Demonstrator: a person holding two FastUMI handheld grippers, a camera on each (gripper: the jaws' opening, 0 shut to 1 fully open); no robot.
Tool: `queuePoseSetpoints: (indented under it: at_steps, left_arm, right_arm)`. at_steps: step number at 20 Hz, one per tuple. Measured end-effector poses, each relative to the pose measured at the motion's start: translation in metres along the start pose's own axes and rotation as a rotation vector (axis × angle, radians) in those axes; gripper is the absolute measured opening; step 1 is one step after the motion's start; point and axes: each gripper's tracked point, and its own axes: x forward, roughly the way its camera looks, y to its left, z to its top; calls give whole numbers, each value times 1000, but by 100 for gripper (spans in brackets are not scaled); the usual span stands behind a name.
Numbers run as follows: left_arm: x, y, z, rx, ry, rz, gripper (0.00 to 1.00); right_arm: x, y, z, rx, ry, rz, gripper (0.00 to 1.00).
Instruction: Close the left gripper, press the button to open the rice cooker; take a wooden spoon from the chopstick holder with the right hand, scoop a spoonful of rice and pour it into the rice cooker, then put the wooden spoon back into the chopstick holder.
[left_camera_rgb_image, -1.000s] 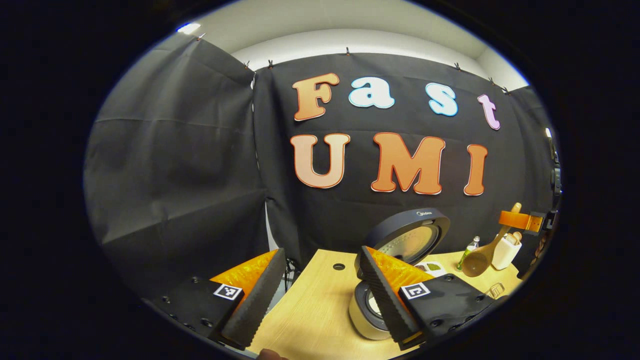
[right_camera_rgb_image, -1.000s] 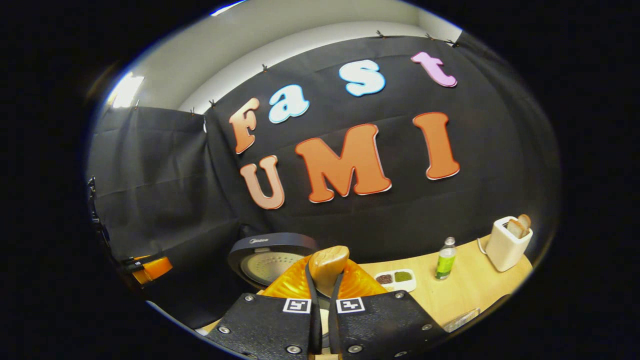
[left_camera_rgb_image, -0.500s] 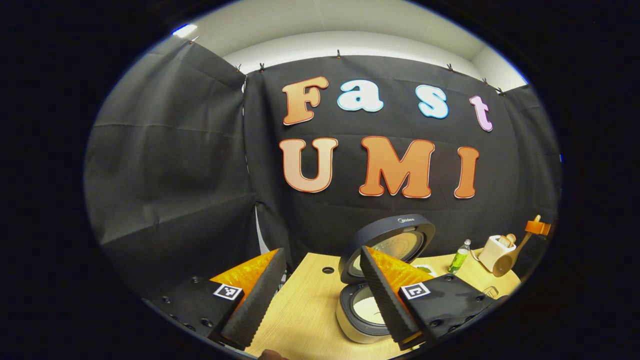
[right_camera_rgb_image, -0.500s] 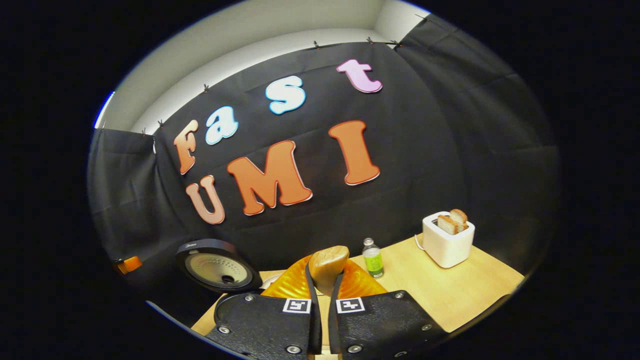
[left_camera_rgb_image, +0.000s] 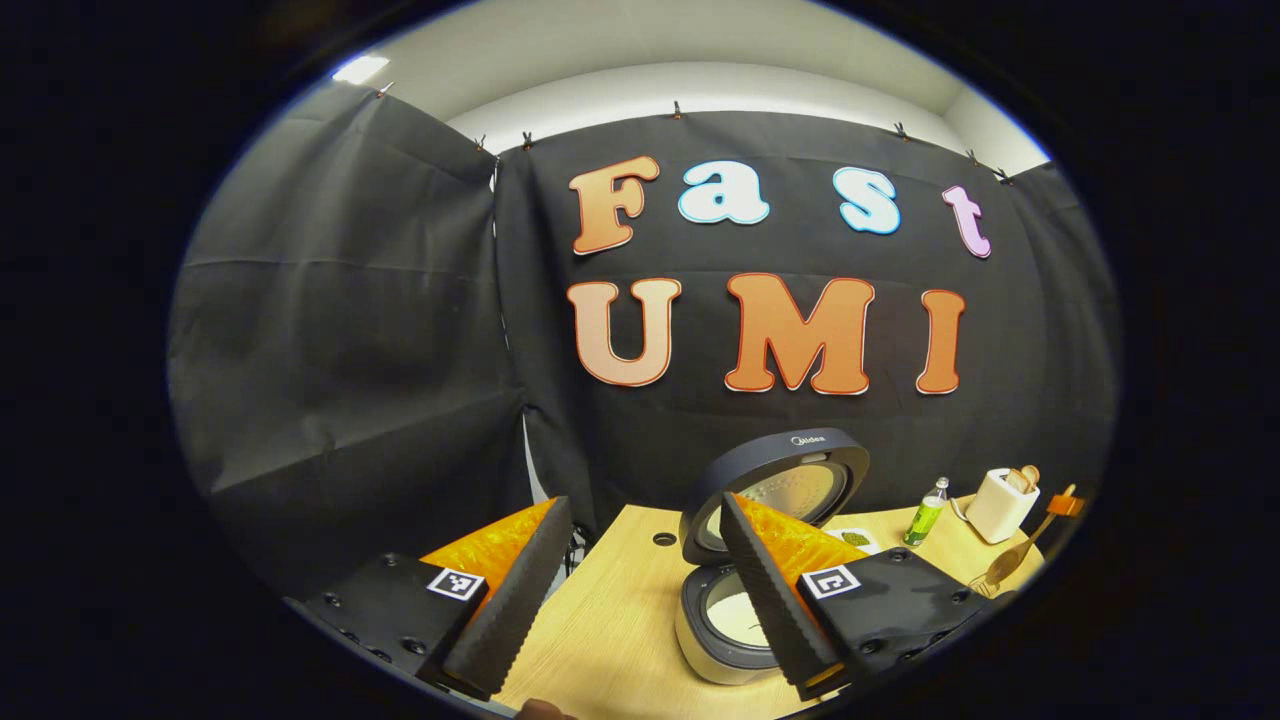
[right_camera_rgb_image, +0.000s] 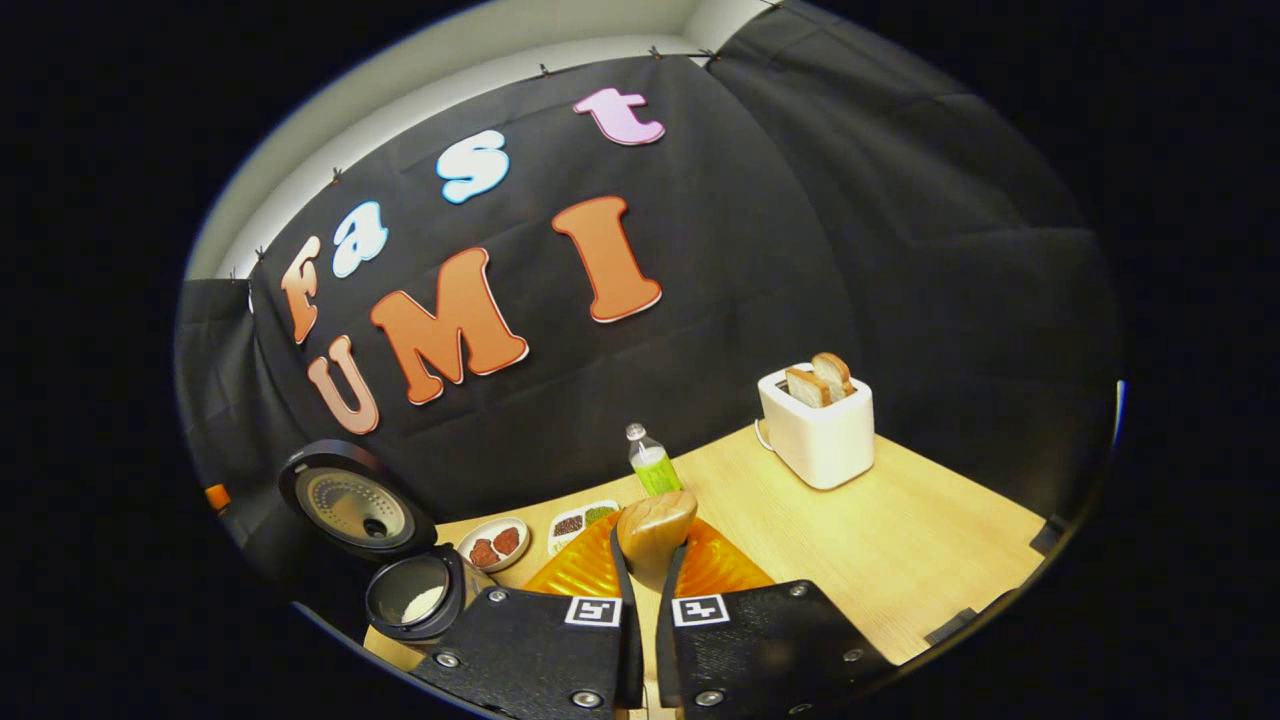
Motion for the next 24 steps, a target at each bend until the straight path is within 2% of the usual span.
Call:
queuePoseSetpoints:
  at_steps: [5, 6, 7, 13, 17, 20, 22, 24]
  left_arm:
    - [-7, -7, 2, 7, 0, 16, 97]
    - [-8, -7, 3, 14, 1, 22, 97]
    - [-8, -7, 3, 18, 0, 29, 98]
    - [-11, -18, 1, 4, 22, 31, 97]
    - [-10, -29, 3, 10, 16, 33, 97]
    - [-10, -41, 3, -2, 15, 19, 97]
    - [-9, -47, 5, -6, 12, 18, 99]
    - [-12, -51, 7, -6, 10, 23, 97]
  right_arm:
    - [23, -22, -44, 37, 97, -1, 5]
    - [26, -25, -51, 57, 115, 2, 9]
    - [29, -28, -59, 70, 126, 3, 4]
    - [40, -39, -76, 145, 155, 24, 5]
    - [42, -50, -76, 185, 176, 47, 14]
    - [43, -68, -73, 195, 184, 14, 21]
    - [43, -85, -73, 155, 197, -30, 25]
    - [40, -95, -64, 118, 205, -57, 38]
